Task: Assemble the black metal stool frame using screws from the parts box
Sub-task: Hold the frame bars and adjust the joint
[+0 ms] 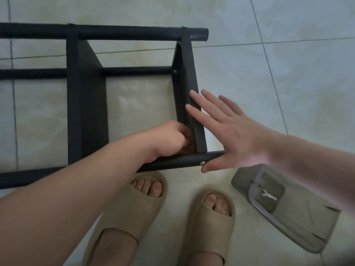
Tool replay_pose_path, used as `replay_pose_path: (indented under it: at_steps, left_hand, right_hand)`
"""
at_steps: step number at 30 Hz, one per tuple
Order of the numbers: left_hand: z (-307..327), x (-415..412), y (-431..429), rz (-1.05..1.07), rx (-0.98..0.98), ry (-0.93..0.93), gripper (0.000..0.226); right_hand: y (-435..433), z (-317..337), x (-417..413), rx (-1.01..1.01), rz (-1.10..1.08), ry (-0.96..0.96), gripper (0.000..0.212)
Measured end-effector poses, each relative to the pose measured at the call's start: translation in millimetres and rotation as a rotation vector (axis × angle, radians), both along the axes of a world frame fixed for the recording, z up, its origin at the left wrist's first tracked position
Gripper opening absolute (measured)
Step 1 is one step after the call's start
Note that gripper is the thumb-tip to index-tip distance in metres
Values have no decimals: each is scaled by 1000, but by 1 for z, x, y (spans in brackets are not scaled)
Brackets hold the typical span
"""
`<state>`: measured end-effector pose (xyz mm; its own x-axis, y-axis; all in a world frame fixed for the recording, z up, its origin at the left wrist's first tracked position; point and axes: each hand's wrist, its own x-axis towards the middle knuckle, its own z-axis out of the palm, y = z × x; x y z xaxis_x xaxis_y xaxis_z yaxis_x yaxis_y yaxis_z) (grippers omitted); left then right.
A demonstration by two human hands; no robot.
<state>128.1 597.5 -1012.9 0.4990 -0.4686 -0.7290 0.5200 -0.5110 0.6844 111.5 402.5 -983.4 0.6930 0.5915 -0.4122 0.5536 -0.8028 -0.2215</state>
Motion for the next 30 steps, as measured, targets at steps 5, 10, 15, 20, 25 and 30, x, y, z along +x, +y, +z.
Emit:
replay_pose_path:
  at_steps: [5, 10, 15, 20, 25, 30]
  left_hand:
    - [-1, -1, 0, -108, 63, -80, 24]
    - [-4, -5, 1, -164, 85, -97, 27]
    - [-7, -7, 5, -173, 64, -63, 24]
    - [-9, -7, 10, -146, 4, 5, 26]
    - [-9, -3, 11, -155, 6, 16, 24]
    - [-9, -5, 10, -127, 24, 4, 22]
  right_hand:
    - [5, -1, -1, -23, 22, -15, 131]
    - [15, -3, -3, -15, 52, -61, 137]
    - [21, -8, -14, 21, 17, -90, 137]
    - [21, -15, -17, 45, 35, -152, 135]
    - [20, -21, -17, 129, 4, -140, 130]
    - [20, -21, -17, 112, 7, -157, 127]
